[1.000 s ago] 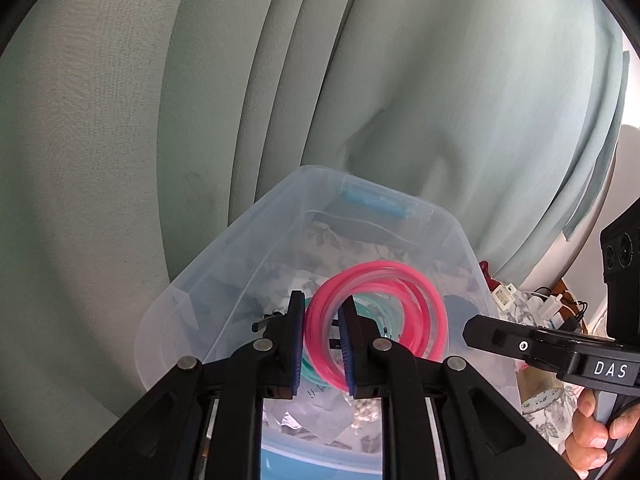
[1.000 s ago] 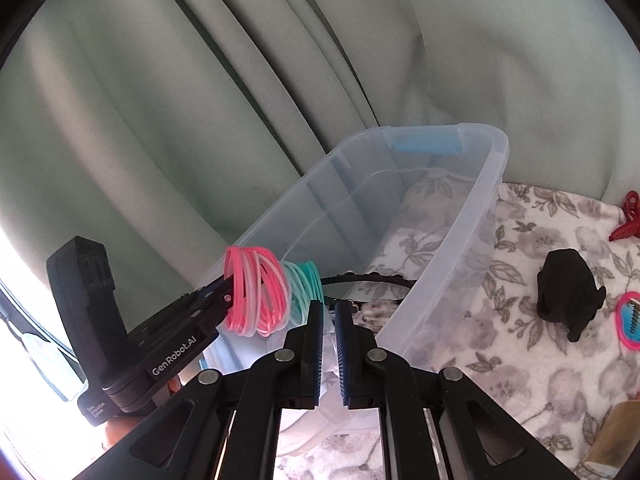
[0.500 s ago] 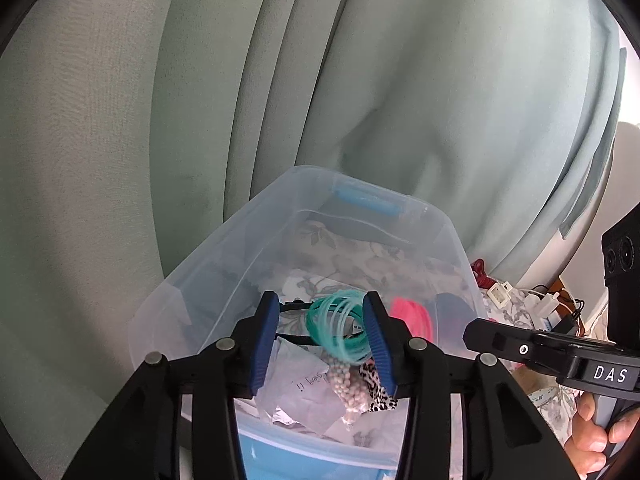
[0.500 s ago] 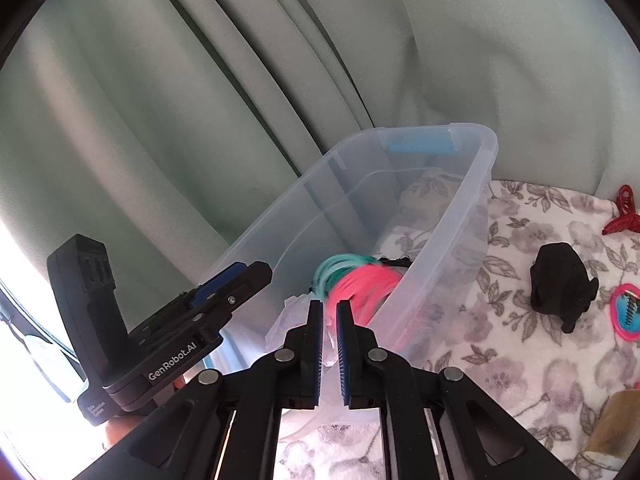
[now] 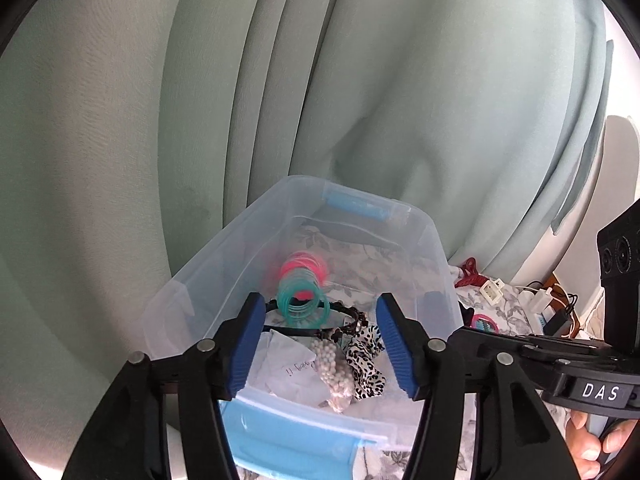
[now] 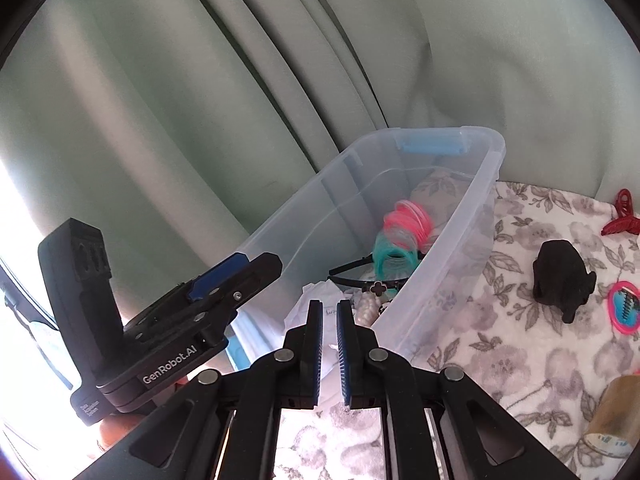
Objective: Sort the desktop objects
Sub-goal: 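Open the left tool dropping the hair ties while the right tool releases the scrunchie into the bin, then move both tools back from the bin toward the remaining items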
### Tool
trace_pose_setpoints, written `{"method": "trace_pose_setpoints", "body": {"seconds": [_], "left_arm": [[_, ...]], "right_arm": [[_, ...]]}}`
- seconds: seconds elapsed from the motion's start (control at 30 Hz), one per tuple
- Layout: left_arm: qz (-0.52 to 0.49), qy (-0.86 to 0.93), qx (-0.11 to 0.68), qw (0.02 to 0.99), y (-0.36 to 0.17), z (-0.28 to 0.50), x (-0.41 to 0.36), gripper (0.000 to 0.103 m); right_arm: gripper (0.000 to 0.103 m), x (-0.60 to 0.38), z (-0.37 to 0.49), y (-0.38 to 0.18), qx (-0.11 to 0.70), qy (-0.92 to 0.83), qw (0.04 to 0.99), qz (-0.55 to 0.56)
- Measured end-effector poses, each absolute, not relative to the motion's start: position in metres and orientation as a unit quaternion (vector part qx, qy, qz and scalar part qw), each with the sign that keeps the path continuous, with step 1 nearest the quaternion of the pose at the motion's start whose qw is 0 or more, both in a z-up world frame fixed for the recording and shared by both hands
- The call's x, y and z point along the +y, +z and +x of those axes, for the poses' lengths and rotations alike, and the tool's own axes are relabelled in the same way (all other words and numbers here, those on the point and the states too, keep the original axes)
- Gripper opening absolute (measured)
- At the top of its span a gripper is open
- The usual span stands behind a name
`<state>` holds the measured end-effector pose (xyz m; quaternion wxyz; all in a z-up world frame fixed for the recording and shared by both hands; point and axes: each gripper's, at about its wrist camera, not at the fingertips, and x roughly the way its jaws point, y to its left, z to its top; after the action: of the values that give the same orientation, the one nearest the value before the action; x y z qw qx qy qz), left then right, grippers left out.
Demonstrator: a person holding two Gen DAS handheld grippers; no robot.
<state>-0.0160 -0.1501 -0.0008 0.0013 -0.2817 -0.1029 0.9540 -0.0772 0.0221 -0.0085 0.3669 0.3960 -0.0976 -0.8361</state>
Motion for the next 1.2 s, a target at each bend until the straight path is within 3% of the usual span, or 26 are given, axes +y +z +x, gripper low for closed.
{"method": "trace_pose_setpoints", "body": {"seconds": [0.07, 0.3, 0.73, 0.87, 1.2], "left_arm": [[-0.281, 0.954, -0.102, -0.003, 0.001, -0.012, -0.15, 0.062], [-0.284, 0.953, -0.104, -0.013, 0.005, 0.001, -0.152, 0.064], [-0.287, 0.953, -0.099, -0.026, 0.012, 0.011, -0.137, 0.071], [-0.283, 0.954, -0.092, -0.026, 0.016, 0.014, -0.126, 0.075], [-0.269, 0.961, -0.045, 0.037, 0.029, 0.014, -0.061, 0.076]], "right_arm": [[0.042, 0.022, -0.074, -0.007, -0.097, -0.836, 0.368, 0.395], [0.056, 0.019, -0.06, 0.0, -0.09, -0.837, 0.378, 0.386], [0.071, 0.04, -0.037, 0.009, -0.092, -0.847, 0.373, 0.369], [0.082, 0.056, -0.031, 0.008, -0.1, -0.853, 0.363, 0.362], [0.082, 0.152, -0.013, 0.014, -0.146, -0.891, 0.288, 0.32]]}}
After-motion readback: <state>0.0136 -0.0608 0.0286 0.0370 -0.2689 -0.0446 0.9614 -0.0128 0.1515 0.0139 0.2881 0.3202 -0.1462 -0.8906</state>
